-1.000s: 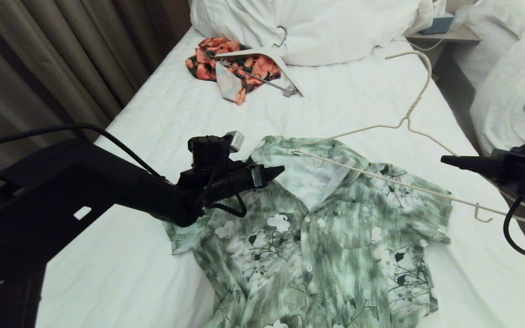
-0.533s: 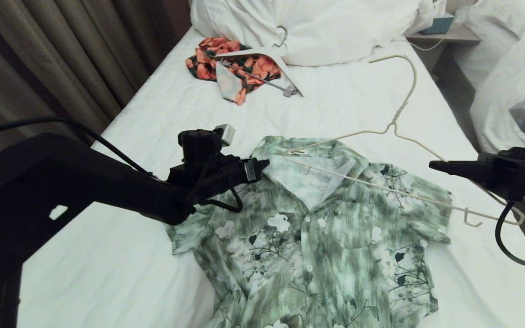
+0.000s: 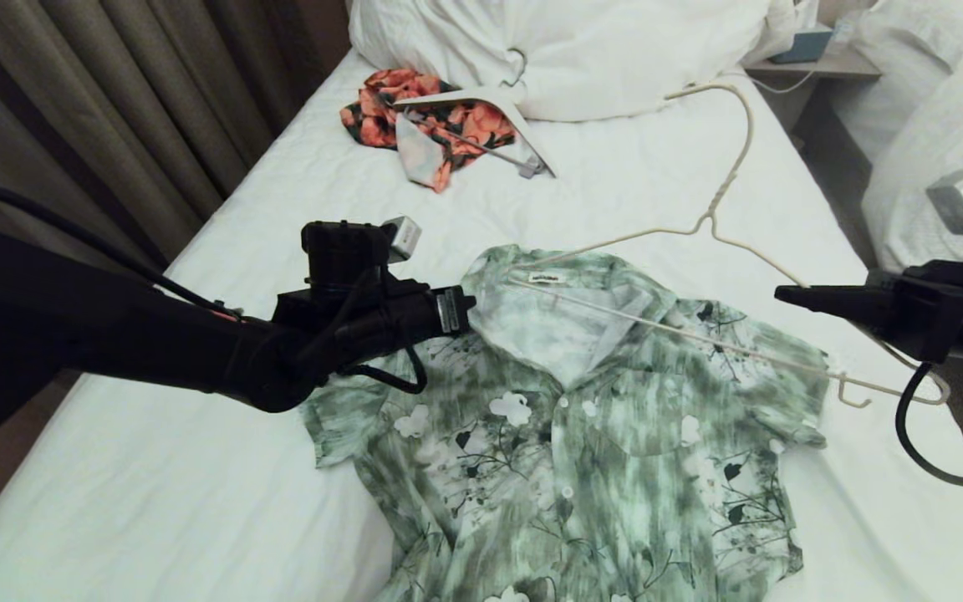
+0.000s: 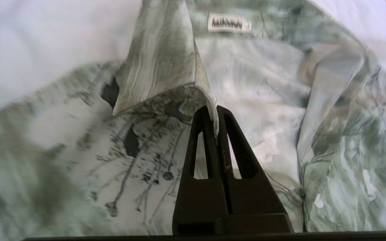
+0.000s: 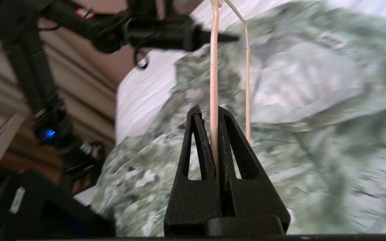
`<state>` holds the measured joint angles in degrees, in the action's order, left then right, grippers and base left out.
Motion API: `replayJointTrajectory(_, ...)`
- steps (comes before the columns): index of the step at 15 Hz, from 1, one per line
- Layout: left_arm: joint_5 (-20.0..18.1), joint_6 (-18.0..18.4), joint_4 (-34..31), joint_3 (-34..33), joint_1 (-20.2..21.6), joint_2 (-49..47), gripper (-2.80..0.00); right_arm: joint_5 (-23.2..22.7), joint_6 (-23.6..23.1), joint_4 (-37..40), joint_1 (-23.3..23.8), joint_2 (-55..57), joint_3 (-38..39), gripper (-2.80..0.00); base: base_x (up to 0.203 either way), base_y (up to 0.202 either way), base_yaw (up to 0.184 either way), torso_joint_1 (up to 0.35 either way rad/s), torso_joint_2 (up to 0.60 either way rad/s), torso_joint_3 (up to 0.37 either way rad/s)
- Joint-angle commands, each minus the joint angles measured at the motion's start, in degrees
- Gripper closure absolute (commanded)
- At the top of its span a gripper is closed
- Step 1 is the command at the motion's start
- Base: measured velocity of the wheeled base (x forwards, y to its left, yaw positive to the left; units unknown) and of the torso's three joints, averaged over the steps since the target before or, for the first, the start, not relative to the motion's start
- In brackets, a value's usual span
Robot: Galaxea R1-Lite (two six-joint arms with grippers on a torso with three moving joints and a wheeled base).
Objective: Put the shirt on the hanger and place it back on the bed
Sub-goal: Lift the shirt and hanger, then hook one side of the shirt onto the hanger
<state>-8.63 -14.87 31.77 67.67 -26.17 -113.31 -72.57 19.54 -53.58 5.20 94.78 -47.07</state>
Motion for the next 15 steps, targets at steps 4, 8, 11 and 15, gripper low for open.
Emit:
replayJointTrajectory(4, 1.95, 0.18, -0.43, -0.42, -1.02, 4.75, 0.0, -0.29, 0.23, -0.23, 0.19, 1.19, 0.06, 0.0, 0.0, 0.0, 0.0, 0.0, 0.0, 0.0)
replayJointTrajectory(8, 2.37, 0.36, -9.86, 0.84, -4.87, 12.75, 0.0, -0.23, 0.15, -0.29, -2.62, 2.93, -0.31, 0.0, 0.0, 0.0, 0.0, 0.0, 0.0, 0.0)
replayJointTrajectory(11, 6.0, 0.4, -18.04, 3.89, -10.71, 15.61, 0.0, -0.11, 0.56, -0.13, -4.91, 3.58, -1.45, 0.0, 0.0, 0.0, 0.0, 0.0, 0.0, 0.0)
replayJointTrajectory(15, 9.08, 0.68, -19.04, 5.96, -16.77, 16.75, 0.0, 0.5, 3.1, -0.12, -8.3, 3.66, -3.44, 0.0, 0.0, 0.0, 0.0, 0.0, 0.0, 0.0)
